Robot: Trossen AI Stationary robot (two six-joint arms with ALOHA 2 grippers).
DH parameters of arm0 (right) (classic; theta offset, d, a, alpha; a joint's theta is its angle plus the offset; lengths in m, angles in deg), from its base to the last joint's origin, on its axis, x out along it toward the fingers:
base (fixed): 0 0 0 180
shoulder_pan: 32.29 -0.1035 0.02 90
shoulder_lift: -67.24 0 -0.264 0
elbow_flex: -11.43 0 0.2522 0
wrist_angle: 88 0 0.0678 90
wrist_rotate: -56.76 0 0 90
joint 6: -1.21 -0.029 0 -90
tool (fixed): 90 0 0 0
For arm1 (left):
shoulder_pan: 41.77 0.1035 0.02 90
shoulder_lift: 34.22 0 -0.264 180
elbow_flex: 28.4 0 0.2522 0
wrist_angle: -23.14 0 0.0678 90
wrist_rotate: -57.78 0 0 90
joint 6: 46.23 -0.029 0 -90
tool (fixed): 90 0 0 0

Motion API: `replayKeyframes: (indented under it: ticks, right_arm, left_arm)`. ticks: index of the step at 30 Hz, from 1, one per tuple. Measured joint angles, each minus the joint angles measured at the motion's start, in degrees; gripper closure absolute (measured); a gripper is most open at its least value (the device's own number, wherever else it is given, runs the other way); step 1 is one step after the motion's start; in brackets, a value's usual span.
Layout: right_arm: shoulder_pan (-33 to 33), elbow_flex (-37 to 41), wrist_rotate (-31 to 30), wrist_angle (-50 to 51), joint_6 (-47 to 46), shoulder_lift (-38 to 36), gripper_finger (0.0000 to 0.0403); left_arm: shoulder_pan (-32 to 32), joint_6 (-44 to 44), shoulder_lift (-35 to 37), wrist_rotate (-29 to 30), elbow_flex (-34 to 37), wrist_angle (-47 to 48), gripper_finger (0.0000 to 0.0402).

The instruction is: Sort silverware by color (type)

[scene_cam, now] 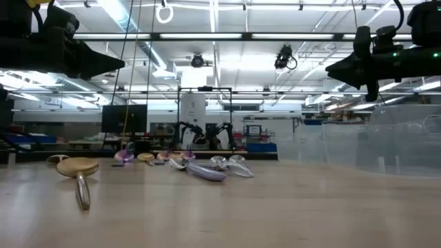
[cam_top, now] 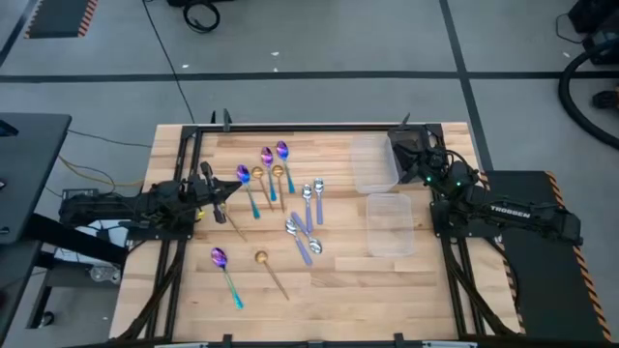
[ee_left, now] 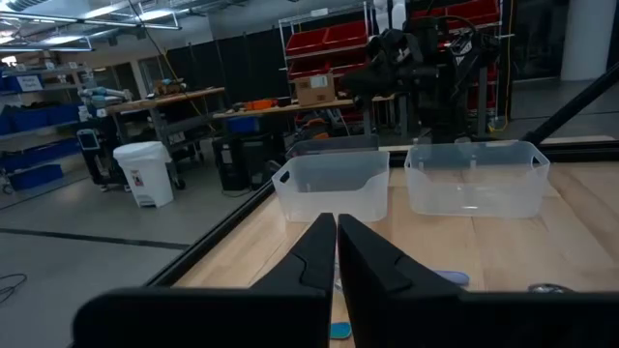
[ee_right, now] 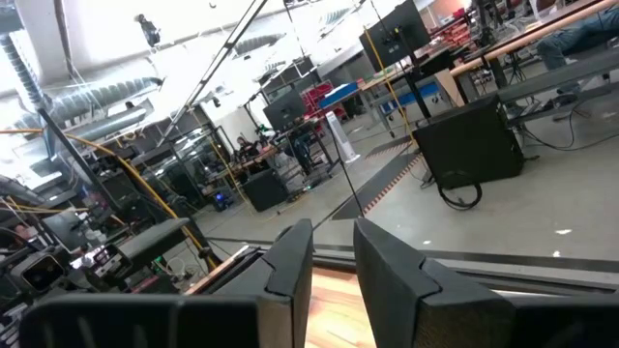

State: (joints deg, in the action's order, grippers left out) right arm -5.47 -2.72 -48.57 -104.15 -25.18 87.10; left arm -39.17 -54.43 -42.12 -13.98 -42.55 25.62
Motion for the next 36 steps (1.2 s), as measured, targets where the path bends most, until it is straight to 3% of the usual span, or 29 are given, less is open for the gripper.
replayKeyframes:
  ticks: [27, 28, 33, 36]
  right_arm:
    - [-0.01, 0.0, 0.01, 0.01, 0.02, -0.01, 0.0313]
    - [0.0, -0.01, 0.02, 0.02, 0.02, 0.0, 0.0313]
    - [0.0, 0.0, 0.0, 0.0, 0.02, -0.01, 0.0313]
    - [0.0, -0.01, 0.0, 0.0, 0.0, -0.01, 0.0313]
  left_arm:
    - [-0.02, 0.0, 0.0, -0.02, 0.01, 0.0, 0.0379]
    - [0.01, -1.65, 0.0, 0.02, -0.01, -0.17, 0.0379]
    - [0.77, -27.35, 0.07, 0.0, 0.01, -8.02, 0.0379]
    - [0.75, -33.33, 0.07, 0.0, 0.0, -10.56, 0.0379]
